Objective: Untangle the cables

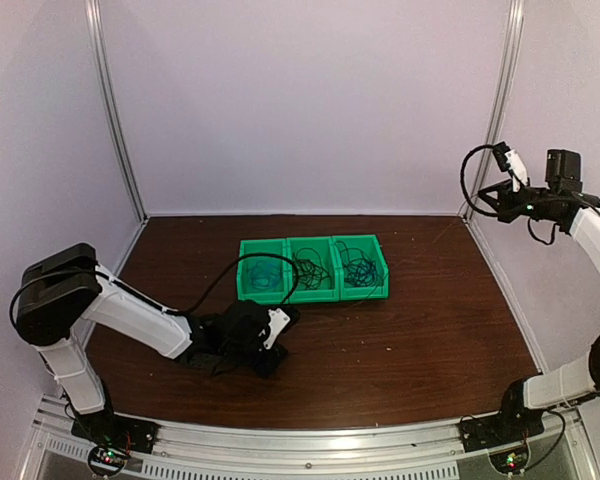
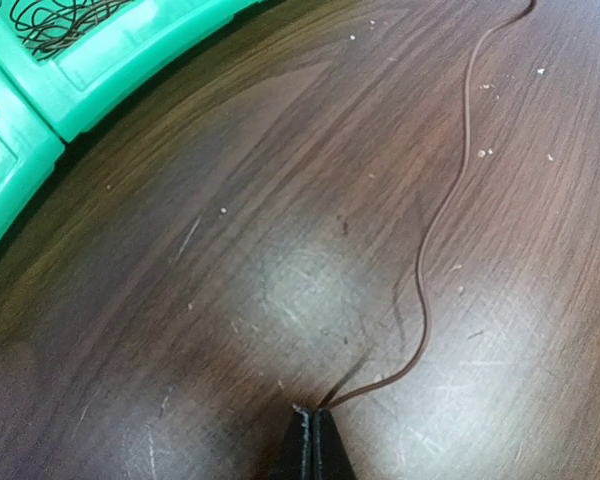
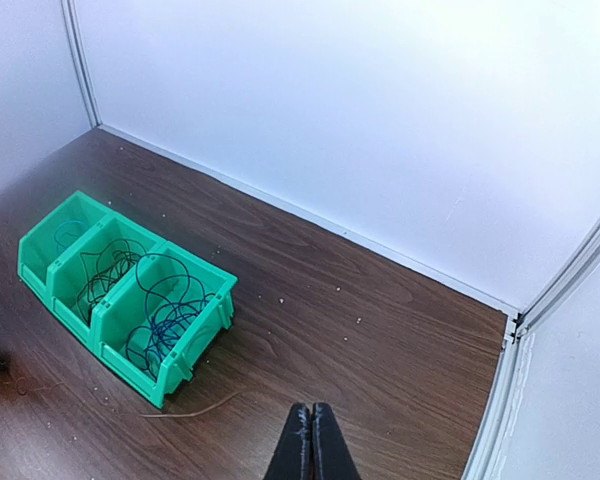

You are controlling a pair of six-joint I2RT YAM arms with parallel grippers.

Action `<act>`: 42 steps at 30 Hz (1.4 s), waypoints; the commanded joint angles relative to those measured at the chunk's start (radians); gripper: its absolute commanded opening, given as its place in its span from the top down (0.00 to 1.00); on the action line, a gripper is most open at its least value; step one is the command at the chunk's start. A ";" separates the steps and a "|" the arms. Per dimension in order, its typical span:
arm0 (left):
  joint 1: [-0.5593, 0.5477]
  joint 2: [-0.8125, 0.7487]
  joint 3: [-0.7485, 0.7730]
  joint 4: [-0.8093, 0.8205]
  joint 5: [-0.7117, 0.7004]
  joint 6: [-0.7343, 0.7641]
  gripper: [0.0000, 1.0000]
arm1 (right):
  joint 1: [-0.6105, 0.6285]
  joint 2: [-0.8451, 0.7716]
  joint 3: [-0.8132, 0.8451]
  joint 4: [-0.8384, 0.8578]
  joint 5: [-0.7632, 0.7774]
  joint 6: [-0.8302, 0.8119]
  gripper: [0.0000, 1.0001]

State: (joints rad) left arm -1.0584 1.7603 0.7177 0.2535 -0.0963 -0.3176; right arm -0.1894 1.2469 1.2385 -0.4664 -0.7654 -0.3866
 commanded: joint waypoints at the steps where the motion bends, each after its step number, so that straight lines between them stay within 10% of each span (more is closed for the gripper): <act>1: 0.004 -0.031 -0.043 -0.131 -0.033 -0.032 1.00 | 0.009 0.023 0.029 0.071 -0.008 0.090 1.00; 12: 0.072 -0.240 -0.115 -0.231 -0.112 -0.013 1.00 | 0.066 0.084 0.074 0.185 0.048 0.192 1.00; 32: 0.205 -0.139 0.671 -0.270 -0.122 0.157 1.00 | 0.628 0.440 0.280 0.258 0.159 0.169 1.00; 42: 0.241 -0.098 0.723 -0.263 -0.142 0.144 1.00 | 0.741 0.653 0.466 0.193 0.209 0.179 1.00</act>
State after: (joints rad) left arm -0.8295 1.6428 1.4361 -0.0277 -0.2260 -0.1848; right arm 0.5152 1.8381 1.6287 -0.2432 -0.5949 -0.2295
